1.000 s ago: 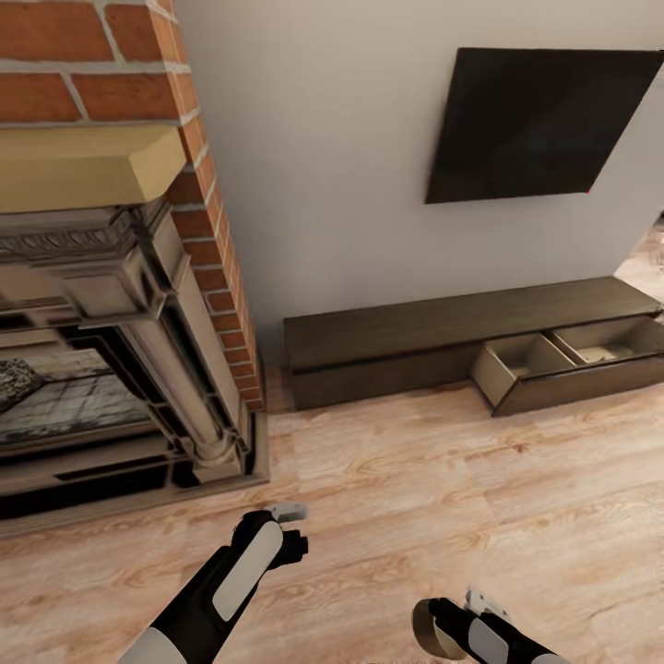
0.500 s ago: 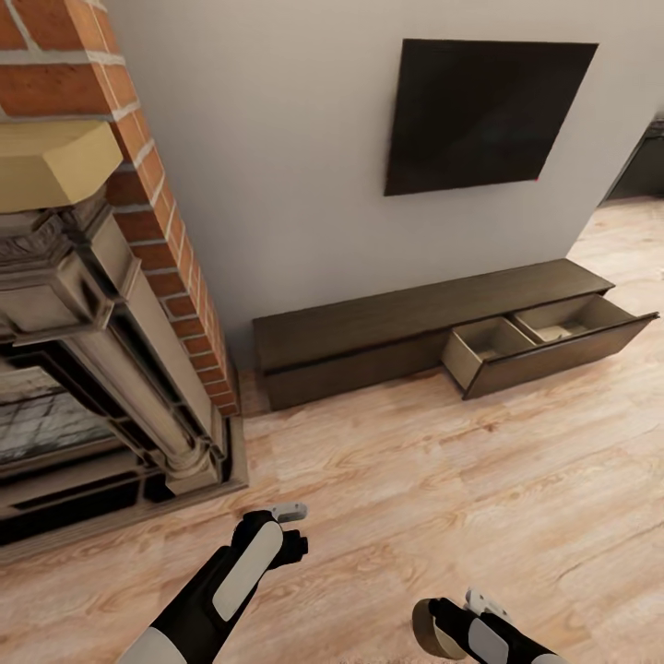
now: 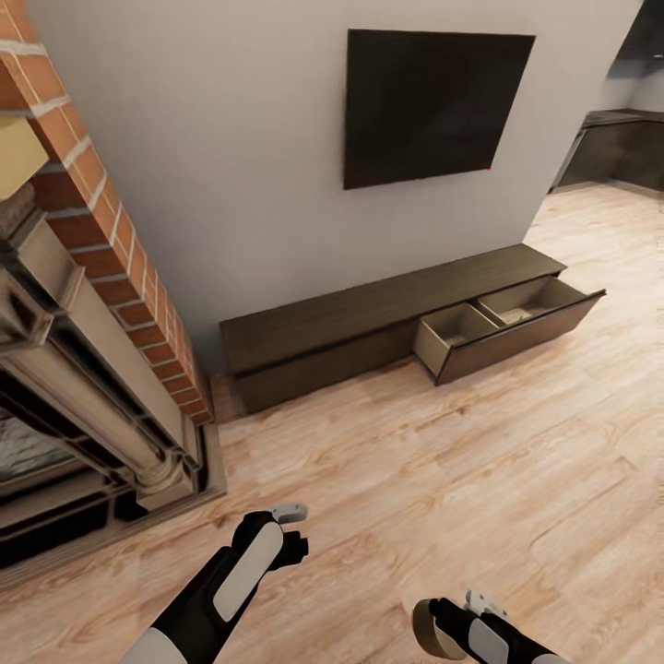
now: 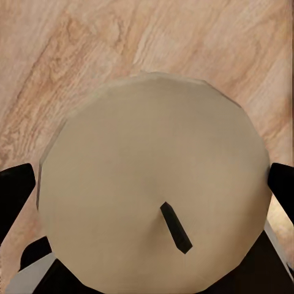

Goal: Place each of the two pumpkins and all three candles from the living room inside a cabinet in the living room (use any cabinet), then make sure every cabinet is closed, and position the cauldron so it is next to a table in the living room.

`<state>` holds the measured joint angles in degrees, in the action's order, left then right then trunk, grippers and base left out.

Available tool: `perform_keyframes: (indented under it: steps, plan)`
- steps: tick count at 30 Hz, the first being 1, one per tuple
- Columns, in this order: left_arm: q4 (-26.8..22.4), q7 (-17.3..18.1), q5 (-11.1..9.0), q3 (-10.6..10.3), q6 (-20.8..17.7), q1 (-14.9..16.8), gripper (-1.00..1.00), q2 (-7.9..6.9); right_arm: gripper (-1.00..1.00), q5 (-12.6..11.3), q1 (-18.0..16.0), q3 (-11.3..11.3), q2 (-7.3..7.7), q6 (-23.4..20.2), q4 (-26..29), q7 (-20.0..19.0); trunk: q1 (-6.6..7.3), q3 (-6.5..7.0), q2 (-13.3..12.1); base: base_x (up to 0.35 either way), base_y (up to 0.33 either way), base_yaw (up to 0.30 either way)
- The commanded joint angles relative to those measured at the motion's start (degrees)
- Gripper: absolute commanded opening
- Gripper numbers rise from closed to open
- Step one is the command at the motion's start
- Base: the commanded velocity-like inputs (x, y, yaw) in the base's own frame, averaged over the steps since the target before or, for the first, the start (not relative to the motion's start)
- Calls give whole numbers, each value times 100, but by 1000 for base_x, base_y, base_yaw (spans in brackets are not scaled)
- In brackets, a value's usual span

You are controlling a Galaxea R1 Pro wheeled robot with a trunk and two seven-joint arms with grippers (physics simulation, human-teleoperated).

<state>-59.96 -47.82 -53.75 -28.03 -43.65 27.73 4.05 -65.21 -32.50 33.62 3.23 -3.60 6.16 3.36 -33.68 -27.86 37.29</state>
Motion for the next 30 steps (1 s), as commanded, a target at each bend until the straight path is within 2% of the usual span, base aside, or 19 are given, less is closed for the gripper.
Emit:
perform_keyframes:
  steps: [1,12,18,30]
  plan:
    - [1,-55,-53,-18,-6,4,100,-6,-100,-33,-2,40,3,-27,17,33,-1,-11,6,0,0,-238]
    - [10,-56,-57,-148,-50,2,100,-32,-100,-56,-2,32,-3,-20,17,8,-1,-68,6,0,0,-239]
    - [16,-46,-61,-148,-55,4,100,-50,-100,-186,-2,32,-13,34,24,-17,-1,-98,6,0,0,-239]
    - [9,-45,-55,-125,-65,4,100,-66,-100,-218,-2,31,-8,59,20,-34,-1,-159,6,0,0,-245]
